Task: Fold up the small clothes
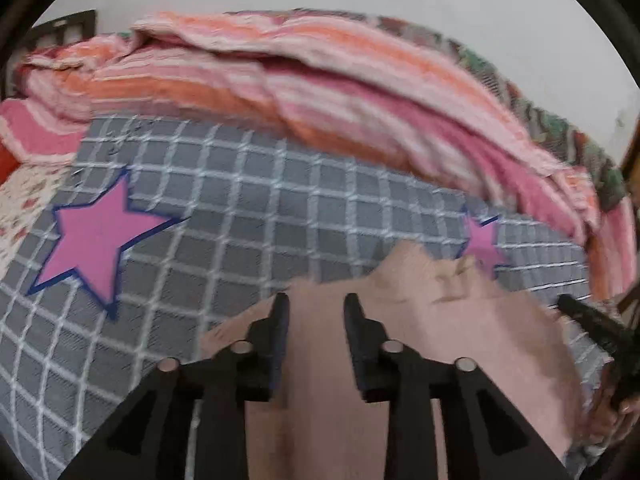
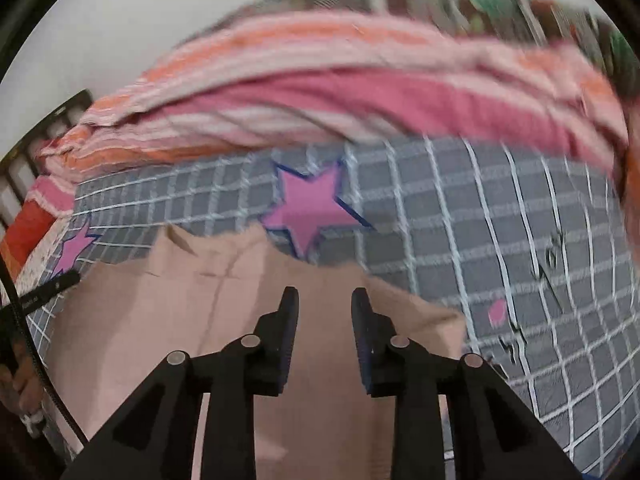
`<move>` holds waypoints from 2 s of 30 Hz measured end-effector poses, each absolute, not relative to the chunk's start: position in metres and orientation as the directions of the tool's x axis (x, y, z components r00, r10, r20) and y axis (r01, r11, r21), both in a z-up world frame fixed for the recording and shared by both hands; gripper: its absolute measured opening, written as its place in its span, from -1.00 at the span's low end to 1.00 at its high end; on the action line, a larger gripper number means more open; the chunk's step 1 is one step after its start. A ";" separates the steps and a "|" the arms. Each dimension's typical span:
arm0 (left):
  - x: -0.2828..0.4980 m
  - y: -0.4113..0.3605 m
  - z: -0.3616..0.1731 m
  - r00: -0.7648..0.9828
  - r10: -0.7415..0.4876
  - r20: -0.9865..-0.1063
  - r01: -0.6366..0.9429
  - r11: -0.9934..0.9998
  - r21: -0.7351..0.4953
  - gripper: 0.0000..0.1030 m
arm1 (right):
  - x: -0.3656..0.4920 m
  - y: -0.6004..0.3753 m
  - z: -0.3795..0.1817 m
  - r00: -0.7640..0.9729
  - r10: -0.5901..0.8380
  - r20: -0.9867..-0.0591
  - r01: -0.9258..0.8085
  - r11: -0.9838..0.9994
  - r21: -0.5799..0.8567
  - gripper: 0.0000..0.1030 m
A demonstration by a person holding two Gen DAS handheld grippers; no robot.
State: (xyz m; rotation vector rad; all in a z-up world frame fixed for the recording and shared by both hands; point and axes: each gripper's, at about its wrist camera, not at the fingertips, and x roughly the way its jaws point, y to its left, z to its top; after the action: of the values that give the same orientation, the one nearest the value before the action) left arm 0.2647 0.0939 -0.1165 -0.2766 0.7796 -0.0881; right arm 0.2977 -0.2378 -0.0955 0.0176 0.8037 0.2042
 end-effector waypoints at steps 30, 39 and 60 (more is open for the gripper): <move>0.233 0.190 -0.171 0.711 -0.144 -0.688 -0.147 0.927 -0.346 -0.24 | 0.321 -0.126 -0.151 0.522 0.196 -0.830 -0.238 0.968 0.079 -0.38; 0.237 0.182 -0.179 0.730 -0.142 -0.668 -0.113 0.940 -0.323 -0.13 | 0.328 -0.118 -0.152 0.547 0.140 -0.826 -0.224 0.975 0.017 -0.39; 0.166 0.181 -0.171 0.732 -0.276 -0.623 -0.042 0.894 -0.446 0.00 | 0.155 -0.122 -0.133 0.625 0.145 -0.767 -0.315 0.946 -0.077 -0.48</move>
State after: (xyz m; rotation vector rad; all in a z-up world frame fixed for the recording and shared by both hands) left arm 0.1659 0.1808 -0.1707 -0.4562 0.7451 -0.1337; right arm 0.1549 -0.1223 -0.1327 -0.2124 0.8573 0.2660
